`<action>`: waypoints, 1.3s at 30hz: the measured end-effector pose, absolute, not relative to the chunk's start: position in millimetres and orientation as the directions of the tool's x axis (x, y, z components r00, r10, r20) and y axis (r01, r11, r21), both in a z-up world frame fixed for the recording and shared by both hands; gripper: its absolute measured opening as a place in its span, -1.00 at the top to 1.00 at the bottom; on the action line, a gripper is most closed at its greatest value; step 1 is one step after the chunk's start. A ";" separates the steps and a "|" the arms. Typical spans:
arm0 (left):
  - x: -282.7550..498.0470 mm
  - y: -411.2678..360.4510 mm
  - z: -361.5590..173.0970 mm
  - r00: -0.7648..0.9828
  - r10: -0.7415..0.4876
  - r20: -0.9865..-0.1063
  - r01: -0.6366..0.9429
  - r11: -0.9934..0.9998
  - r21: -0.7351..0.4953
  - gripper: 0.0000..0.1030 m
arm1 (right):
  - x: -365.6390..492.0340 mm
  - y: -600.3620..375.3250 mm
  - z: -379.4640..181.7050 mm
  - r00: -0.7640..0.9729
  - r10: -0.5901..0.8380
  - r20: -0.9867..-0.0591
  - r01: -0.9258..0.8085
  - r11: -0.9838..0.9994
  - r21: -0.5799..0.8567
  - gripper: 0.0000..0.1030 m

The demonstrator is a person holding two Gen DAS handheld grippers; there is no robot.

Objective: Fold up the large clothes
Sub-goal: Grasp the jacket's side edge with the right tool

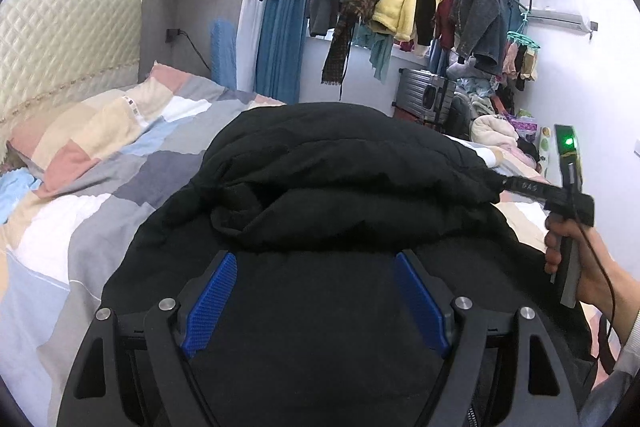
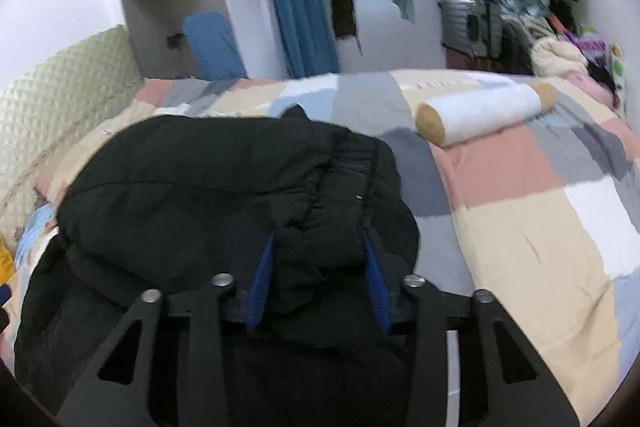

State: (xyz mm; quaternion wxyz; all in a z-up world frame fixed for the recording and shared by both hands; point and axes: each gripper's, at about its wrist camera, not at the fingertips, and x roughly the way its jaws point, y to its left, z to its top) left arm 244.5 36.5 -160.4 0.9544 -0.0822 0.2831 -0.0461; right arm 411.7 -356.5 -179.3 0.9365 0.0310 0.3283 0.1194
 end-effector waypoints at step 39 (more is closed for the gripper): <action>218.4 82.6 -153.2 0.761 -0.258 -0.595 0.085 0.949 -0.303 -0.57 | 304.2 -356.9 -132.2 0.725 0.288 -0.625 -0.220 0.958 0.186 0.20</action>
